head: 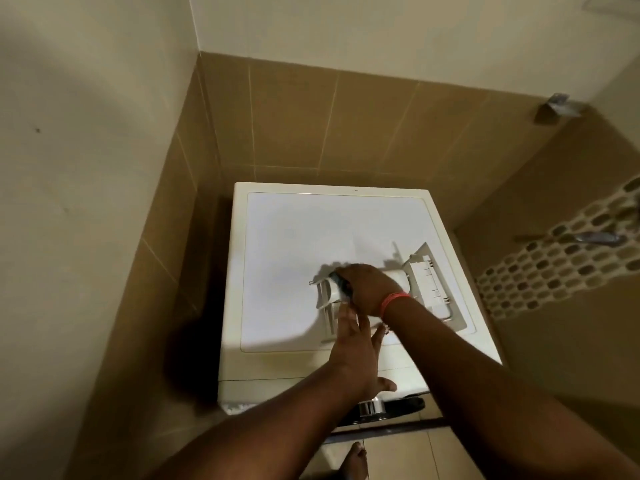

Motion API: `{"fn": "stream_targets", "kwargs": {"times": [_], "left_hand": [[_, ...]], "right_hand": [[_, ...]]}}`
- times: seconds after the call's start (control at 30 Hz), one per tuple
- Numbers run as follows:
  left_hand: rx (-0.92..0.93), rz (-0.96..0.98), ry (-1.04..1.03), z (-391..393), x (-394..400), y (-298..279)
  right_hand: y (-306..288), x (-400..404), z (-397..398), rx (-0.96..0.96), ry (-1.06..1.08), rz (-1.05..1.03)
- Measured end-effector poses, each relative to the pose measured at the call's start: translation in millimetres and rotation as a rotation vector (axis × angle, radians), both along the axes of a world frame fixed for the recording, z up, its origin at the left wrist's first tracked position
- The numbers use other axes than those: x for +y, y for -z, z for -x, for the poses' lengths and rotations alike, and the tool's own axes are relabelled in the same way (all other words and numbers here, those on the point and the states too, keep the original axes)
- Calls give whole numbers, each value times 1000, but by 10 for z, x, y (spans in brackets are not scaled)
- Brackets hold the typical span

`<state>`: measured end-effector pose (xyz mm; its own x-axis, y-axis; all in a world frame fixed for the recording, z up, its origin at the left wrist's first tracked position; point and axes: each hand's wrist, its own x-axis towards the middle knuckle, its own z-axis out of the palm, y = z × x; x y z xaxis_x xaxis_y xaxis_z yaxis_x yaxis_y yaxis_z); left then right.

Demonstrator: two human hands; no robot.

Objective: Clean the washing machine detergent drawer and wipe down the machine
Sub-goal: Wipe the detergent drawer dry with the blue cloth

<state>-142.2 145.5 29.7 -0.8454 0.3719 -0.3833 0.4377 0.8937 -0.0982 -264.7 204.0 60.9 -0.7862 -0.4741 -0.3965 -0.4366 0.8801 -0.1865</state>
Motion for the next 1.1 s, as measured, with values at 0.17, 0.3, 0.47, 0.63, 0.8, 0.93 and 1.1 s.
{"fn": "stream_targets", "kwargs": {"times": [0.17,0.3,0.47,0.63,0.8,0.93,1.1], "left_hand": [[13,-4,40,19,-61,6],[5,-36,-8,40,-33,-59],[-71,-44,-61,64,53,-118],[-145,-33,-75,120,93,-214],[-127,-99,-122,105,117,-224],[-146,-111,-143,104,114,-264],[-165,-104,-199,108,158,-202]], "right_hand": [[5,-70,-30,-92,-52,161],[-125,417,255,-55,60,-31],[-141,231,342,-131,-22,-109],[-2,-213,190,-187,-159,109],[-107,56,500,-292,-225,-134],[-318,292,675,-353,-218,-390],[-83,-12,482,-245,-324,-50]]}}
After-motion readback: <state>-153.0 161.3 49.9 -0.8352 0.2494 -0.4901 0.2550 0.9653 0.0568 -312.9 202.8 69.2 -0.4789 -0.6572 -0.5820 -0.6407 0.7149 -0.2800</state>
